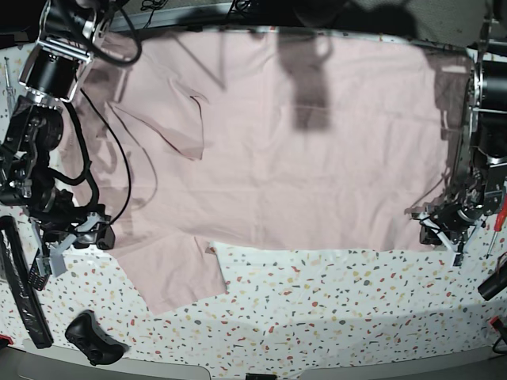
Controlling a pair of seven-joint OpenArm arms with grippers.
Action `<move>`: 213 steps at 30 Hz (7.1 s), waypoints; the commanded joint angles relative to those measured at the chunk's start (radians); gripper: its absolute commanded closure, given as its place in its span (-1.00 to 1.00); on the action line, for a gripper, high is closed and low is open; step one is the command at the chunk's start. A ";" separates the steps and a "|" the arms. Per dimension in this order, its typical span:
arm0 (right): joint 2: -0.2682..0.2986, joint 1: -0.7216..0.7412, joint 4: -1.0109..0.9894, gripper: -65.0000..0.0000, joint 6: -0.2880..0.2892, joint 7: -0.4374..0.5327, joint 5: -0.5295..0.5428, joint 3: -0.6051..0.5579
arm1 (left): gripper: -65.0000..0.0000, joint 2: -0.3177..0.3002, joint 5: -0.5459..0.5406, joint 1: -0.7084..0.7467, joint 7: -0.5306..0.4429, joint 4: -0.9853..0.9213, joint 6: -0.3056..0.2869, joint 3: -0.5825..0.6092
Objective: Fold the T-shirt properly
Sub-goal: 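Lift the side edge with both grippers and fold it over the body, then lay the folded edge down and open both grippers, then grasp the shirt's hem end with the right gripper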
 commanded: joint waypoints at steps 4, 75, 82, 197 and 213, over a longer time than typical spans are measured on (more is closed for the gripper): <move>0.014 0.026 0.015 0.03 0.003 0.024 0.018 0.004 | 1.00 -0.017 0.004 0.000 -0.037 0.011 -0.015 -0.004; 0.141 0.407 -0.760 1.00 0.105 0.285 -0.285 -0.264 | 1.00 -0.040 -0.085 0.055 -0.122 0.172 -0.017 -0.203; 0.142 0.264 -0.458 1.00 0.105 0.216 -0.209 -0.263 | 1.00 -0.090 -0.087 0.222 -0.071 0.457 -0.016 -0.230; 0.008 0.172 -0.456 0.69 0.089 -0.081 -0.099 -0.266 | 0.14 -0.044 -0.135 0.686 0.192 0.919 -0.008 -0.556; 0.003 0.080 -0.139 1.00 0.122 -0.141 -0.080 -0.264 | 0.14 -0.044 -0.111 0.686 0.191 0.919 -0.008 -0.556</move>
